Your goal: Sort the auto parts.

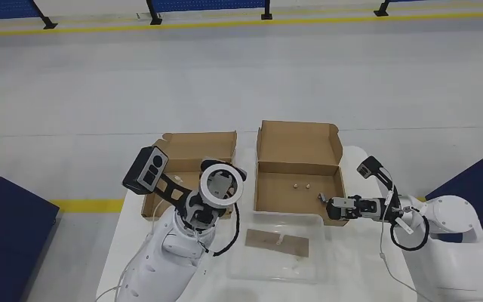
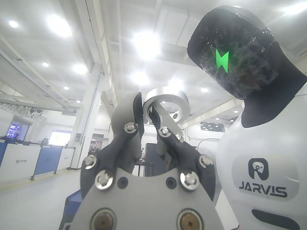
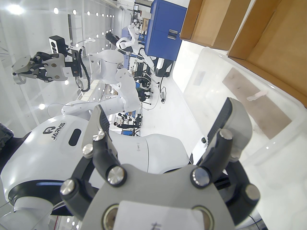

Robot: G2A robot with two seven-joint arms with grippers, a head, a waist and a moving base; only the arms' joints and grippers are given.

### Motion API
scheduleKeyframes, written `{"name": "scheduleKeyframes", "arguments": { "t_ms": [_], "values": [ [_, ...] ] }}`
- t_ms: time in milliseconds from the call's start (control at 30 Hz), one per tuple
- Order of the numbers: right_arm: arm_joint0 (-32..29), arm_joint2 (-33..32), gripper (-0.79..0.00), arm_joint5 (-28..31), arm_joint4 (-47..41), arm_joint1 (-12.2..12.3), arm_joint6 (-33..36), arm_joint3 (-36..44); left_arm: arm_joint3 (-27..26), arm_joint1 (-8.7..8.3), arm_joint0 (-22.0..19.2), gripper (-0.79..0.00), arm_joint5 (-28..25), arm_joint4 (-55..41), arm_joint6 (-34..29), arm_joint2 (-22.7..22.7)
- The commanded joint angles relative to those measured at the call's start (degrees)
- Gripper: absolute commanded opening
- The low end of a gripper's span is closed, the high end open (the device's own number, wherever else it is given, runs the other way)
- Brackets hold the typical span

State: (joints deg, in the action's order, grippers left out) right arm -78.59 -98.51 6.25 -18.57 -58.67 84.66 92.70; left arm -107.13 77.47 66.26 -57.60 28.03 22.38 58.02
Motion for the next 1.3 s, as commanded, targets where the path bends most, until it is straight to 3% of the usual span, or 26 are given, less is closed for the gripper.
{"name": "scheduleKeyframes", "arguments": {
  "t_ms": [0,333,633,867,1033,1267],
  "values": [
    [0.0,0.0,0.0,0.0,0.0,0.0,0.0,0.0,-0.47,-0.07,0.6,-0.785,0.92,-0.26,-1.25,0.52],
    [0.0,0.0,0.0,0.0,0.0,0.0,0.0,0.0,-1.26,-1.94,5.84,-0.785,4.1,3.11,-13.98,7.99],
    [0.0,0.0,0.0,0.0,0.0,0.0,0.0,0.0,-3.27,-4.4,13.76,-0.785,9.36,4.74,-28.57,16.85],
    [0.0,0.0,0.0,0.0,0.0,0.0,0.0,0.0,-3.27,-4.4,13.76,-0.785,9.36,4.74,-28.57,16.85],
    [0.0,0.0,0.0,0.0,0.0,0.0,0.0,0.0,-3.92,-4.82,14.77,-0.785,14.66,8.3,-32.53,18.05],
    [0.0,0.0,0.0,0.0,0.0,0.0,0.0,0.0,-5.24,-5.94,17.16,-0.785,23.12,14.56,-43.15,21.83]
  ]
}}
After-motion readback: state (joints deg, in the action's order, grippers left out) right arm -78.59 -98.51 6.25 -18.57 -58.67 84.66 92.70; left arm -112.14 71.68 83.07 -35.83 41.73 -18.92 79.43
